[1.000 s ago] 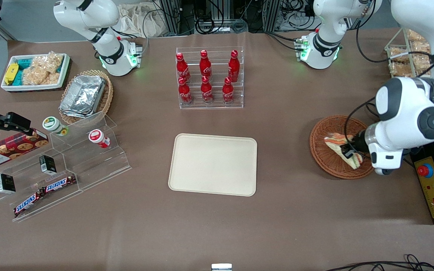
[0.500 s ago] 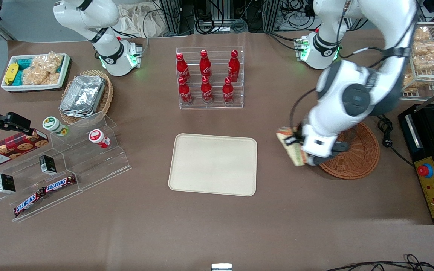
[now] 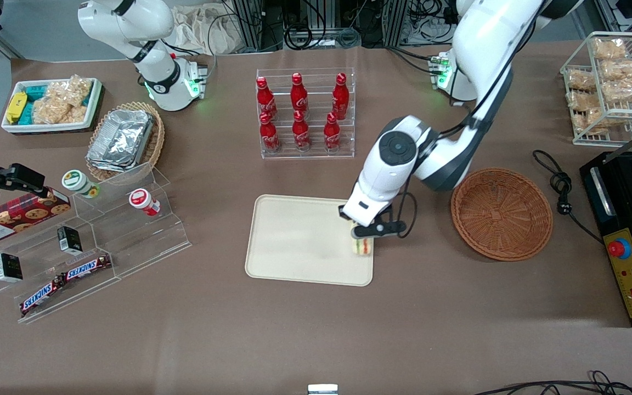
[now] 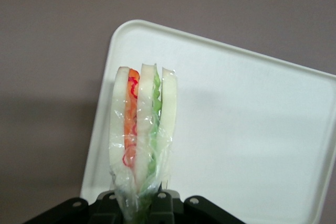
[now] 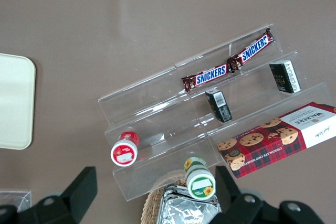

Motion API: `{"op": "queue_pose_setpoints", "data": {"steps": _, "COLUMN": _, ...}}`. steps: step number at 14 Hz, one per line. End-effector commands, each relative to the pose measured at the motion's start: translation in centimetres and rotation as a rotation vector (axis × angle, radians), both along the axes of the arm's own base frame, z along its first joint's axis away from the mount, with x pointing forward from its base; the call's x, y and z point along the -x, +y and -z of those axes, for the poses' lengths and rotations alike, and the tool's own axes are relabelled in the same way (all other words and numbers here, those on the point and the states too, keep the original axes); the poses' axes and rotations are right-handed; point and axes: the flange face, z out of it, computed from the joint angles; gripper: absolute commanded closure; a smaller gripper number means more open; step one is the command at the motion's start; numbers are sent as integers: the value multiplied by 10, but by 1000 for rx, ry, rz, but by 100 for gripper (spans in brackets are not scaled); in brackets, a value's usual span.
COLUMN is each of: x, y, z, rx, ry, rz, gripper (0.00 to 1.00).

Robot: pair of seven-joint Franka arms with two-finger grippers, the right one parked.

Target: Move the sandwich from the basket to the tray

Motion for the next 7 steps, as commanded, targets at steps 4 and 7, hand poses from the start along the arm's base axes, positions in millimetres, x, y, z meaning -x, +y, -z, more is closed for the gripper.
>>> {"op": "queue_pose_setpoints", "data": {"steps": 4, "x": -4, "y": 1, "z": 44, "rx": -80, "ry": -59, "rz": 142, "gripper": 80}}
{"op": "queue_pose_setpoints", "data": {"steps": 7, "x": -2, "y": -2, "z": 42, "rx": -75, "ry": -57, "rz": 130, "gripper": 22}}
